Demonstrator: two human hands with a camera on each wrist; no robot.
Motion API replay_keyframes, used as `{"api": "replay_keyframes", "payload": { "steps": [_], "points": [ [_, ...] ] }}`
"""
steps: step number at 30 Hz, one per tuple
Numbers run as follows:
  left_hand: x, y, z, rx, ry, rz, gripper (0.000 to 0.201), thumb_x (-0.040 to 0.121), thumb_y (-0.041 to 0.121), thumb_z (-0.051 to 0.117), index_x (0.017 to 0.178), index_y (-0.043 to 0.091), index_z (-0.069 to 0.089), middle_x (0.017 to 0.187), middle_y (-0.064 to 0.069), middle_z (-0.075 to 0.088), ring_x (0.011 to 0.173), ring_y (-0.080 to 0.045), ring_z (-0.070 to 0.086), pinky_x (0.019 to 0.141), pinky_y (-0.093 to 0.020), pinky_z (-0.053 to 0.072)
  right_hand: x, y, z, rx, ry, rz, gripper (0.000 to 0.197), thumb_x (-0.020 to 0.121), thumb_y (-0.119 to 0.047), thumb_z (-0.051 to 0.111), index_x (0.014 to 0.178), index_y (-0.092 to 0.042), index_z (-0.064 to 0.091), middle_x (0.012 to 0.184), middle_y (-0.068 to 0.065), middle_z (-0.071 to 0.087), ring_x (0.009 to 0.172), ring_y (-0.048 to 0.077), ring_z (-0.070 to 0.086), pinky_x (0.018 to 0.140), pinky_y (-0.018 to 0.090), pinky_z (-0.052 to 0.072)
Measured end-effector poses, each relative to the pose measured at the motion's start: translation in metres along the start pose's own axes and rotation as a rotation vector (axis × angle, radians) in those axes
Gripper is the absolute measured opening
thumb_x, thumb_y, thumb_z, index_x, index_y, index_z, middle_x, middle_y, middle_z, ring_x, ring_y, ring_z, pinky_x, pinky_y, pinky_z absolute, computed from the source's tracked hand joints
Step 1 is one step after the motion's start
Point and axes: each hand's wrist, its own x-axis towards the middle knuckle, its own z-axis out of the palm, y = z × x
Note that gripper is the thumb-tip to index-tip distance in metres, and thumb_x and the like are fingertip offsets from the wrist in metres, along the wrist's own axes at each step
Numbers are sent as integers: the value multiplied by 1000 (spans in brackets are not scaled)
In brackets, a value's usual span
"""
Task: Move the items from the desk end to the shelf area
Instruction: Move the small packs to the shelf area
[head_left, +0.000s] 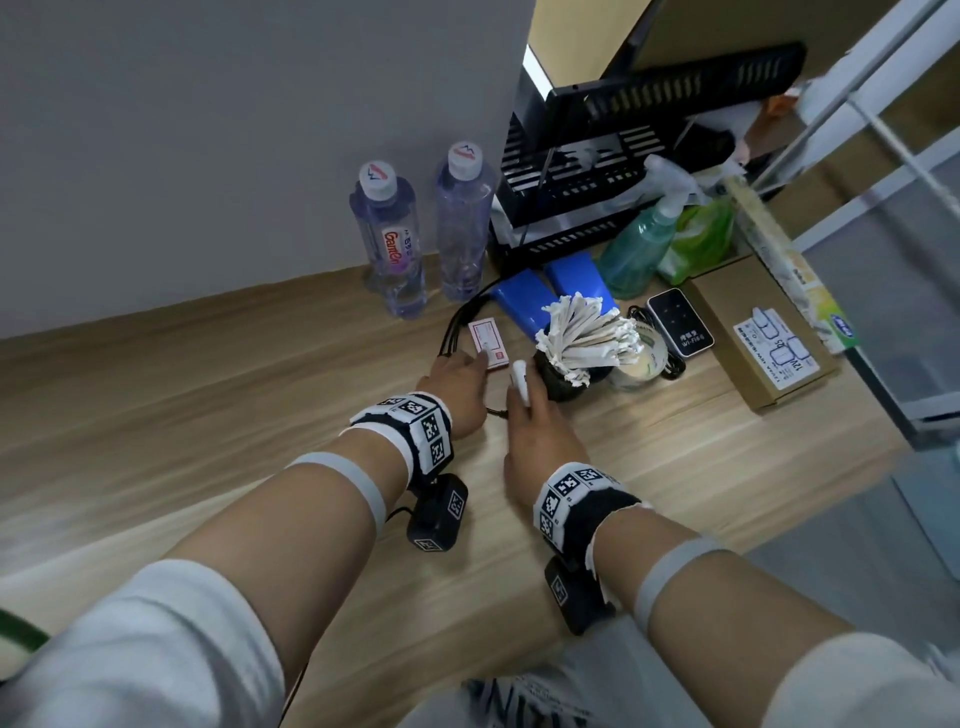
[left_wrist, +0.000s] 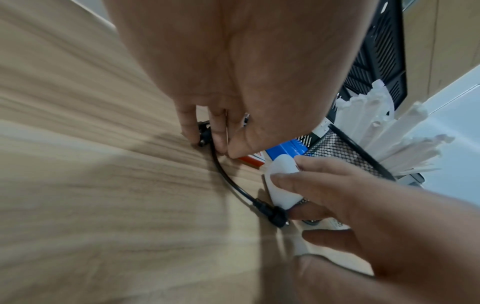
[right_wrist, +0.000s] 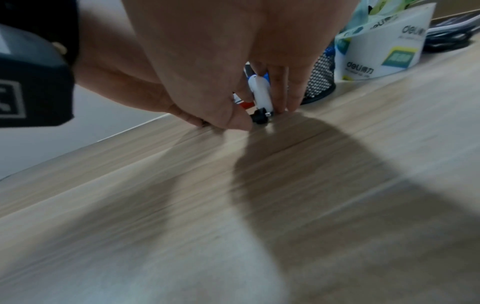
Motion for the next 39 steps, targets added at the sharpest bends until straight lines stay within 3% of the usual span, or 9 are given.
{"api": "replay_keyframes", "payload": {
  "steps": [5, 8, 13, 17, 20, 26, 33, 36, 39],
  "points": [
    [-14, -4, 11, -180, 106, 30, 69, 87, 7, 51, 151, 26, 38, 134, -14, 51, 124, -34, 49, 105, -43, 43, -2, 3, -9, 59, -86, -26, 89, 81, -6, 54, 156, -13, 9, 163, 7, -18, 127, 36, 49, 89, 35, 52],
    [-26, -7, 18, -267, 185, 10, 55, 91, 7, 50, 141, 29, 50, 125, -13, 51, 120, -33, 52, 103, -38, 44, -6, 2, -13, 63, -123, 4, 84, 84, -10, 55, 156, -15, 12, 163, 12, -3, 129, 35, 49, 95, 35, 47],
    [-49, -6, 28, -335, 218, -86, 48, 98, 15, 49, 146, 24, 47, 142, -15, 43, 131, -33, 48, 112, -34, 36, -8, 0, -14, 13, -138, -9, 86, 84, -16, 60, 155, -8, 11, 160, 14, 6, 133, 35, 40, 106, 36, 39],
    [-76, -3, 24, -443, 233, -178, 47, 94, 9, 52, 139, 24, 53, 140, -11, 44, 126, -27, 54, 102, -25, 39, -17, -7, -25, -69, -32, -143, 73, 80, -18, 62, 146, -12, 31, 152, 14, 22, 132, 34, 36, 103, 39, 38],
    [-115, -8, 11, -516, 252, -235, 45, 91, 2, 50, 132, 19, 60, 135, -10, 55, 123, -24, 56, 101, -25, 42, -21, -29, -34, -13, -82, -253, 64, 83, -15, 58, 143, -15, 35, 151, 11, 21, 136, 32, 33, 101, 39, 41],
    [-231, -55, -13, -629, 476, -436, 35, 90, 3, 50, 115, 19, 68, 116, -5, 69, 111, -22, 64, 99, -34, 49, -43, -126, -51, 195, -201, -432, 49, 86, -13, 51, 135, -18, 48, 139, 4, 33, 119, 25, 51, 93, 31, 47],
    [-381, -136, -17, -901, 839, -573, 19, 95, 6, 58, 110, 10, 69, 106, -10, 72, 84, -15, 68, 59, -12, 43, -100, -283, -53, 194, -279, -683, 39, 90, -18, 51, 128, -21, 57, 133, 4, 42, 111, 24, 59, 96, 34, 48],
    [-450, -177, -12, -1015, 977, -596, 21, 95, 3, 56, 112, 7, 68, 105, -11, 71, 78, -12, 65, 58, -12, 44, -134, -356, -39, 185, -287, -777, 36, 89, -18, 52, 124, -22, 60, 128, 3, 47, 109, 23, 60, 95, 38, 50],
    [-526, -227, -3, -1066, 1110, -616, 22, 95, -2, 54, 112, 0, 67, 100, -14, 68, 73, -14, 64, 53, -7, 44, -175, -436, -17, 155, -298, -886, 33, 88, -16, 53, 118, -21, 65, 118, 0, 58, 105, 19, 61, 92, 31, 48]
  ]
}}
